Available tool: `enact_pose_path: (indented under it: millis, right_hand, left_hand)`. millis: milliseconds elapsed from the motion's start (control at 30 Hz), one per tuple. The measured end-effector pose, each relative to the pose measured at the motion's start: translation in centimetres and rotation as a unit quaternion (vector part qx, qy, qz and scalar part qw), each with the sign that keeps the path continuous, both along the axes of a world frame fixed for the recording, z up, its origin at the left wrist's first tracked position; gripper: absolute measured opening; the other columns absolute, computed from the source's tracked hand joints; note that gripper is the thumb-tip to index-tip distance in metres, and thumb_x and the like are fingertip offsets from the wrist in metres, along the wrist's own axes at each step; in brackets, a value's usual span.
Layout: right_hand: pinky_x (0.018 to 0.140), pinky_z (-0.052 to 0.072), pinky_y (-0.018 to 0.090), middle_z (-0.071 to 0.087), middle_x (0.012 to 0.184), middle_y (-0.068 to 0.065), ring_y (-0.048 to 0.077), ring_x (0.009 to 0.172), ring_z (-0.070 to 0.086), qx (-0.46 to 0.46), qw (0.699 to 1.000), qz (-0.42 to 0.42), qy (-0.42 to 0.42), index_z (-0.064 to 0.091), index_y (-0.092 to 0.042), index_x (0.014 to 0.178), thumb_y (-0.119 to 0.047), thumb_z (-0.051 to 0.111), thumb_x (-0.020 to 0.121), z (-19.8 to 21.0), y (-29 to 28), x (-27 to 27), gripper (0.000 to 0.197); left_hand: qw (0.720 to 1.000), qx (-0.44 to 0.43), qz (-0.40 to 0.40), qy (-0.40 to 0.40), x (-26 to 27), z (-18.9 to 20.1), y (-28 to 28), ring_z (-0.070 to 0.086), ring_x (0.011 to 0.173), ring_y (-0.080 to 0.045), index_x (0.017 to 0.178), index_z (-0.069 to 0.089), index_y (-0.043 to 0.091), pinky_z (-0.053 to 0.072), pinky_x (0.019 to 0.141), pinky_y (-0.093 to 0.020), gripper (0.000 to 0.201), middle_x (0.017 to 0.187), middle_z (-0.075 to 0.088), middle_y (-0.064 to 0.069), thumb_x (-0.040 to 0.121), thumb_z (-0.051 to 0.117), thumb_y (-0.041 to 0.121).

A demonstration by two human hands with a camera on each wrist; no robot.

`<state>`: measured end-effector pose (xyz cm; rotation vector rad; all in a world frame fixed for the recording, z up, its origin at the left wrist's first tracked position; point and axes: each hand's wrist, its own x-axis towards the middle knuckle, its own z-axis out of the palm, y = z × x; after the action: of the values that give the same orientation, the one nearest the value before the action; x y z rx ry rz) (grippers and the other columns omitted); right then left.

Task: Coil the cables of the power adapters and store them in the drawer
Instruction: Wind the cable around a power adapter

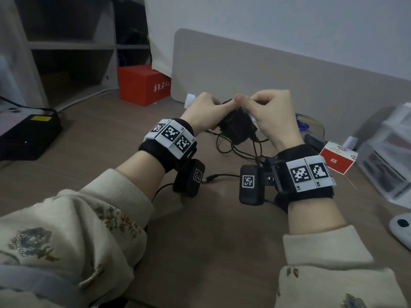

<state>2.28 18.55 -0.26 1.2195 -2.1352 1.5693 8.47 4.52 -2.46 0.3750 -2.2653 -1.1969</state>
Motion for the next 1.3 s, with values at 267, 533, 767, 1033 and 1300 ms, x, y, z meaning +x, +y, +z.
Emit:
enact_pose_path:
  millis: [267,533,767,1033,1300]
  right_hand:
    - [0.058,0.041,0.024,0.054,0.058,0.0,0.011,0.059,0.049,-0.044,0.997,0.016,-0.067,0.06,-0.013,0.062,-0.032,0.074,0.084,-0.4,0.4,-0.7,0.033]
    - [0.062,0.049,0.02,0.064,0.066,0.001,0.01,0.064,0.059,-0.092,0.988,0.06,-0.11,0.067,-0.015,0.069,-0.023,0.071,0.088,-0.5,0.7,-1.1,0.021]
    - [0.06,0.047,0.024,0.064,0.075,0.006,0.014,0.067,0.058,-0.124,0.975,0.063,-0.176,0.069,-0.011,0.078,-0.022,0.07,0.088,-0.7,0.8,-1.2,0.014]
    - [0.048,0.04,0.01,0.063,0.077,0.006,-0.003,0.052,0.055,-0.157,0.968,0.057,-0.189,0.069,0.004,0.102,-0.01,0.066,0.09,-1.1,0.8,-0.9,0.019]
    - [0.06,0.05,0.023,0.067,0.078,0.003,0.013,0.068,0.063,-0.085,0.97,0.066,-0.216,0.069,-0.011,0.087,-0.024,0.059,0.096,-1.0,1.0,-1.1,0.019]
  left_hand:
    - [0.985,0.125,-0.12,-0.003,0.5,0.2,0.3,0.051,0.048,-0.01,0.067,0.059,0.013,0.038,0.051,-0.021,0.047,0.053,0.056,0.004,0.09,0.061,0.054]
    - [0.97,0.184,-0.156,0.017,0.1,-0.1,0.4,0.064,0.076,-0.024,0.091,0.068,0.006,0.055,0.084,-0.046,0.055,0.079,0.068,-0.009,0.08,0.064,0.06]
    - [0.971,0.173,-0.163,0.021,-0.1,-0.1,0.7,0.053,0.051,-0.005,0.075,0.062,0.018,0.041,0.057,-0.019,0.044,0.054,0.056,0.011,0.099,0.047,0.051]
    - [0.972,0.183,-0.147,0.021,-0.4,-0.2,0.4,0.05,0.047,-0.001,0.074,0.058,0.021,0.04,0.048,-0.013,0.043,0.05,0.051,0.014,0.1,0.044,0.053]
    - [0.964,0.194,-0.182,0.019,0.1,-0.2,0.4,0.066,0.094,-0.025,0.117,0.067,0.002,0.049,0.101,-0.052,0.083,0.101,0.069,-0.014,0.073,0.06,0.071]
